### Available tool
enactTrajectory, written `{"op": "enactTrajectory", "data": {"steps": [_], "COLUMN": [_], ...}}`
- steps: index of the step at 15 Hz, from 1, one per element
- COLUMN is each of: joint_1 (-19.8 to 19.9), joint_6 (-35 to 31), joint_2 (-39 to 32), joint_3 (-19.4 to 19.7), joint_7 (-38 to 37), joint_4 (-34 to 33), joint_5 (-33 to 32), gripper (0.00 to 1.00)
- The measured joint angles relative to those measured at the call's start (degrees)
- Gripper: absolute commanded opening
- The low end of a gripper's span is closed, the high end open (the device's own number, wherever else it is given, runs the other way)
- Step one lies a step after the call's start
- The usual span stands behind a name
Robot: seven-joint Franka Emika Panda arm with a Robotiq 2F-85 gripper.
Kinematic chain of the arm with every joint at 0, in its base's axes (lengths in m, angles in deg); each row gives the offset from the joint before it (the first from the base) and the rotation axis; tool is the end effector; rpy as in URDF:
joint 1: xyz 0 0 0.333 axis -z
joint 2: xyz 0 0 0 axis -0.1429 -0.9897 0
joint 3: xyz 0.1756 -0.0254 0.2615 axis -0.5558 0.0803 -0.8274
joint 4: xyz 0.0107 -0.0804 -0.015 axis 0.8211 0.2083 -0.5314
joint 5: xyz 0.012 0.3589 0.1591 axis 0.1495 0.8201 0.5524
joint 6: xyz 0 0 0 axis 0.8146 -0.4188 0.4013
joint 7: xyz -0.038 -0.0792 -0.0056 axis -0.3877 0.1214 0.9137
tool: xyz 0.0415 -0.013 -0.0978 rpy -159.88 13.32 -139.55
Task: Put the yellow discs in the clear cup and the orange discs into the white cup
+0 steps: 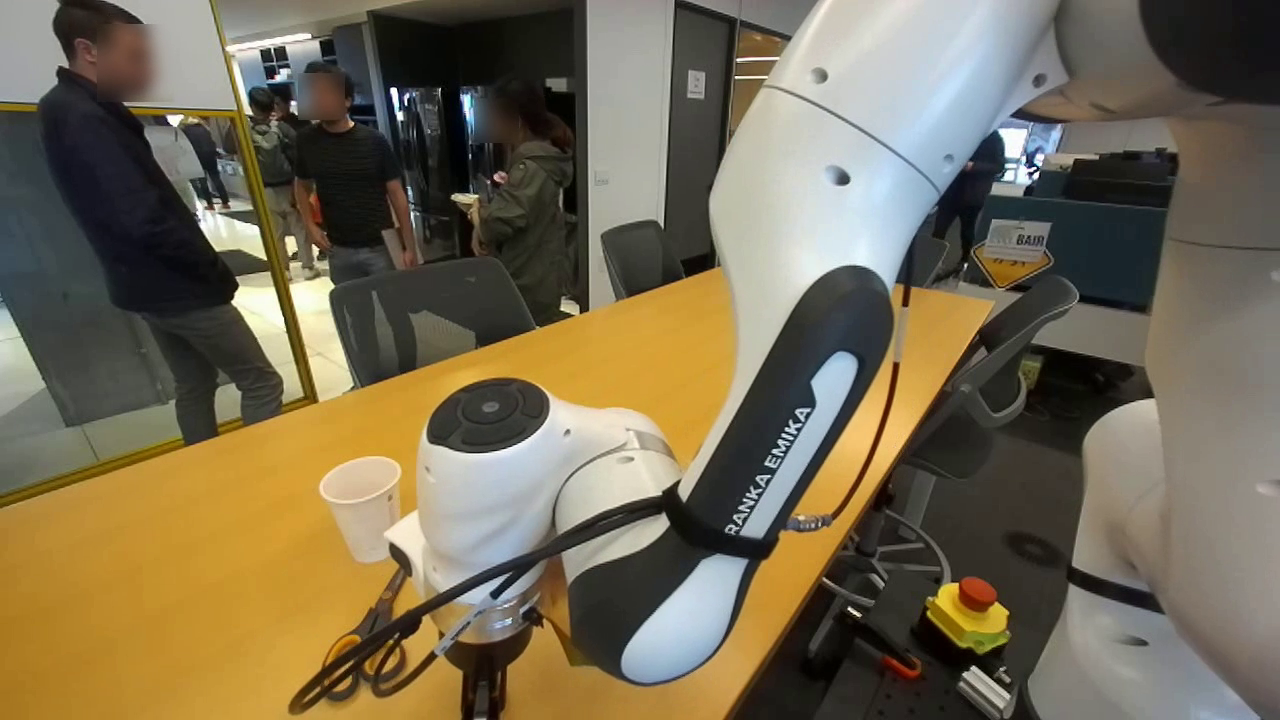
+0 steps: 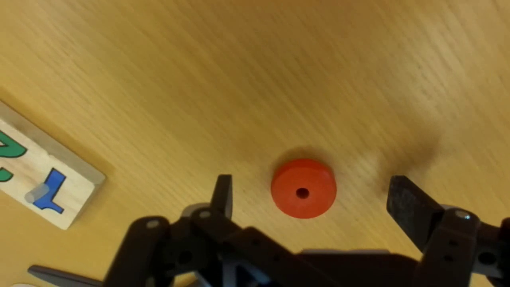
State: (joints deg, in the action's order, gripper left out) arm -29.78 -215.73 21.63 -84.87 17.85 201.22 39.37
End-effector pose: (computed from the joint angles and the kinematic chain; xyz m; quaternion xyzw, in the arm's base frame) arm 0.3925 0.3072 0.2288 0.8880 0.4481 0.0905 0.0503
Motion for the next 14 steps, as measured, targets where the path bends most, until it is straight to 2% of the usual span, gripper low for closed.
{"op": "enactTrajectory", "data": {"steps": [4, 9, 14], "joint_1": [-0.07, 0.35, 1.64], "joint_6": [1.08, 8.42, 14.25], "joint_2": [-3.25, -5.31, -5.48], "joint_3": [0.16, -1.21, -2.09], "joint_7": [0.55, 8.98, 15.60], "joint_4": [-2.83, -6.89, -9.69], "joint_5": [0.12, 8.23, 13.31], "gripper": [1.00, 1.00, 1.00]}}
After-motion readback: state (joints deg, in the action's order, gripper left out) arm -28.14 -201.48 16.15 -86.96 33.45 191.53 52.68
